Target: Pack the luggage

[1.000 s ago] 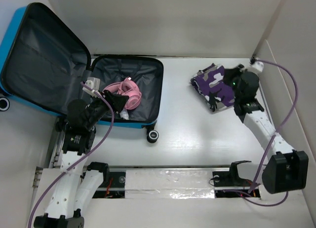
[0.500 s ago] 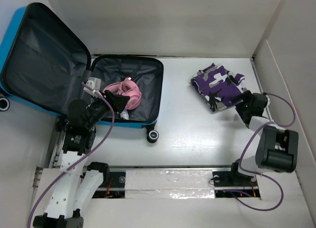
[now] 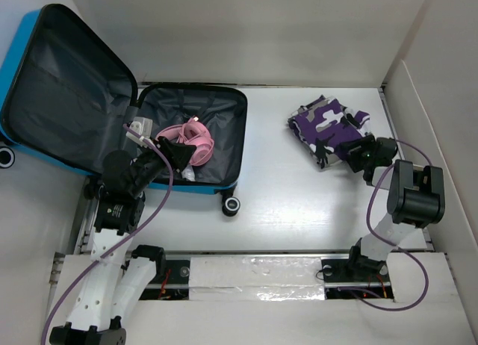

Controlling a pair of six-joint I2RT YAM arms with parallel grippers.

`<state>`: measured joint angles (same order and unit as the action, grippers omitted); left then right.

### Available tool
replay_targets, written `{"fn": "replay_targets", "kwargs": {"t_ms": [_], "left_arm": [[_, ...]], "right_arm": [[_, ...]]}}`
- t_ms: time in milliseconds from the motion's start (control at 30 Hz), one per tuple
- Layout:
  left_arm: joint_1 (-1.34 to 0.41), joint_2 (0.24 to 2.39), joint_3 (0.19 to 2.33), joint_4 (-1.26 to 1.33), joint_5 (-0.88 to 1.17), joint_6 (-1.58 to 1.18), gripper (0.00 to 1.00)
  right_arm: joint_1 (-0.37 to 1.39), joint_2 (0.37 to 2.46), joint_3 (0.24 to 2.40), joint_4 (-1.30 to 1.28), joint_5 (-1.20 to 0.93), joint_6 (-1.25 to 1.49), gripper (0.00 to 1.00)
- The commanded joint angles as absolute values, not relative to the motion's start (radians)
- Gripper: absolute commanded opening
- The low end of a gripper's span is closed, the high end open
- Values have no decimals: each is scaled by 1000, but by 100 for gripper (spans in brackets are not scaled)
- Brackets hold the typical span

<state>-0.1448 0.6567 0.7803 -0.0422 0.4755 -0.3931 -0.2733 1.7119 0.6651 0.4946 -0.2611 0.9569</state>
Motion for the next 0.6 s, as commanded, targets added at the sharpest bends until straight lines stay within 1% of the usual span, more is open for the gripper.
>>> {"fn": "replay_targets", "kwargs": {"t_ms": [0,33,67,100,133,200,233,267,367,500,567], "left_arm": [[-149,644,813,2,469,-382,41],[-149,644,813,2,469,-380,41],[-149,644,813,2,469,-380,41],[-149,647,813,2,466,-380,41],[-149,646,813,2,466,-379,41],[-149,647,815,2,457,-377,41],[-149,647,815,2,456,-377,41],[-149,647,815,2,454,-376,41],[-149,650,815,2,453,-374,41],[-149,657,815,2,456,-376,40],[-149,661,815,2,459,-376,40]], "right_arm": [[-258,1766,690,544,-285,1023,68],[-258,1775,701,549,-288,1035,62],[-247,1788,709,551,-285,1040,61],[-247,1799,716,552,-282,1043,57],[-236,1810,735,554,-279,1054,39],[-236,1845,744,580,-284,1066,24],[-236,1851,745,590,-285,1066,10],[-236,1858,738,603,-284,1065,6],[-236,1853,710,656,-261,1063,1],[-236,1844,683,709,-296,1052,0],[-245,1800,652,736,-336,1028,0]]}}
